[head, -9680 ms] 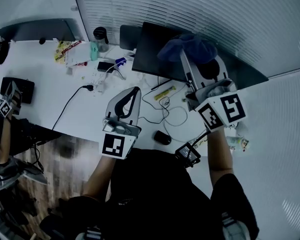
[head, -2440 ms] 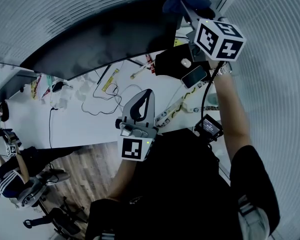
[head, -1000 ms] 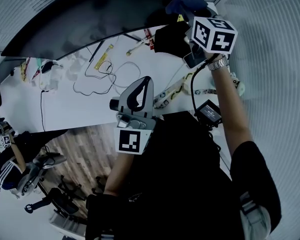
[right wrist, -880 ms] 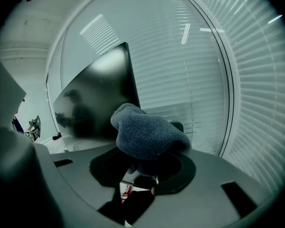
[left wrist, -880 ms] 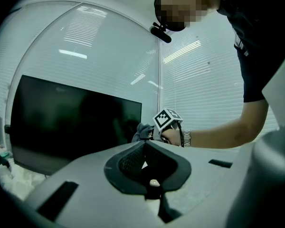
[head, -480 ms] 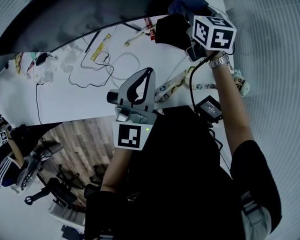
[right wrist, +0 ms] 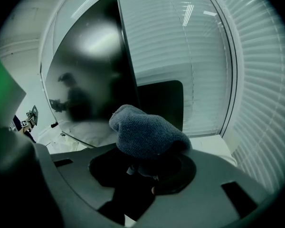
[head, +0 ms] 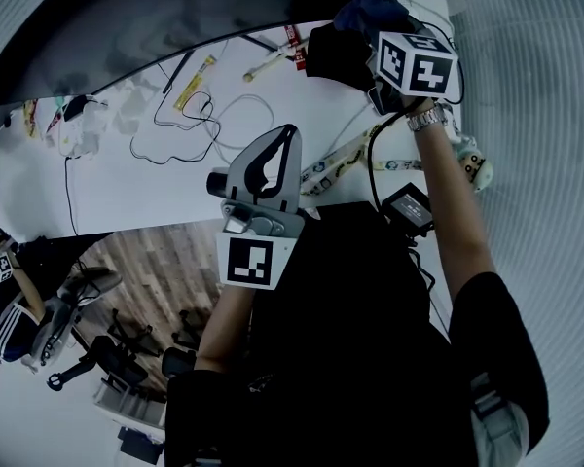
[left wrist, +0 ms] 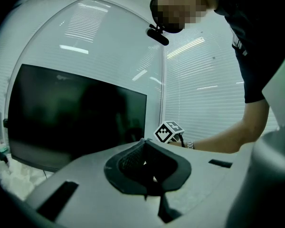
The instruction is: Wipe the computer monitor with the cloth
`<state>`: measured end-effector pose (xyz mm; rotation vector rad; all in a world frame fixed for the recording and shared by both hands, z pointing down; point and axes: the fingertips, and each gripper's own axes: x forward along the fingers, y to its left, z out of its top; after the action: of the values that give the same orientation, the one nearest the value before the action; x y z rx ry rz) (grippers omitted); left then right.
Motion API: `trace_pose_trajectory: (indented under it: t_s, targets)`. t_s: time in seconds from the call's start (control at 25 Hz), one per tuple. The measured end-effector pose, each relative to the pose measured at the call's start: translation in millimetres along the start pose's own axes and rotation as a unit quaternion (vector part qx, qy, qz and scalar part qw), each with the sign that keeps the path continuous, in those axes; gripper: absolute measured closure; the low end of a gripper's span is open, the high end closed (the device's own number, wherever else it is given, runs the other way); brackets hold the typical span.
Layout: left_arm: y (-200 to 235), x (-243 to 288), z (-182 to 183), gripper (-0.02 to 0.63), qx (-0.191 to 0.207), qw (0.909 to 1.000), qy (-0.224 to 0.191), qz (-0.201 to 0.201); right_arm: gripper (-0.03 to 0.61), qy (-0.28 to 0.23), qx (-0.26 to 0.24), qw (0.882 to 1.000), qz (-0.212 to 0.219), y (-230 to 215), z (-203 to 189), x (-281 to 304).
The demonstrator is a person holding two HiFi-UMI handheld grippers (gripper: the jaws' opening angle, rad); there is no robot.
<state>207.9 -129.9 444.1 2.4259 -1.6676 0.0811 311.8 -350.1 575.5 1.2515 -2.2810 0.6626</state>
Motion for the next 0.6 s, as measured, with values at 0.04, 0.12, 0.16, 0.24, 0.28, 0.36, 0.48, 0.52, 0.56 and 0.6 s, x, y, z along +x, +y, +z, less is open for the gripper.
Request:
trace_pose_trajectory:
  t_s: [0.04, 0.12, 0.16, 0.24, 0.28, 0.36, 0.48, 0.52, 0.56, 0.6]
  targets:
    - [1, 0, -1, 0.606, 0.0, 1.0, 0.0, 0.0, 0.44, 0.002, 0.0, 1.0, -0.001, 0, -2, 2]
    - [1, -1, -2, 0.606, -0.001, 1.0, 0.0, 0.001, 0.441, 0.007, 0.0, 1.0, -0.004, -1, -7, 5]
    - [2, -1, -3, 0.606, -0.001, 1.0, 0.001, 0.002, 0.44, 0.01, 0.0, 1.0, -0.005, -2, -10, 6]
    - [3, -2, -5, 0.606, -0.001, 1.0, 0.003, 0.005, 0.44, 0.014, 0.003, 1.0, -0.006, -3, -15, 10]
    - [4, -3, -6, 0.606, -0.001, 1.0, 0.004, 0.007, 0.44, 0.016, 0.006, 1.0, -0.006, -4, -18, 12]
    - [5, -4, -6, 0.606, -0.001, 0.9999, 0.004, 0.012, 0.44, 0.018, 0.013, 1.0, -0.008, -5, -23, 14]
    - [7, -9, -6, 0.606, -0.006, 0.9997, 0.002, 0.022, 0.441, 0.023, 0.014, 1.0, -0.011, -6, -27, 16]
    - [7, -10, -7, 0.606, -0.009, 0.9996, 0.003, 0.025, 0.44, 0.024, 0.012, 1.0, -0.011, -6, -28, 17]
    - [8, -11, -7, 0.606, -0.01, 0.9996, 0.003, 0.027, 0.442, 0.025, 0.011, 1.0, -0.011, -5, -28, 18]
    - [9, -13, -8, 0.606, -0.012, 0.9995, 0.003, 0.028, 0.44, 0.026, 0.011, 1.0, -0.012, -5, -28, 19]
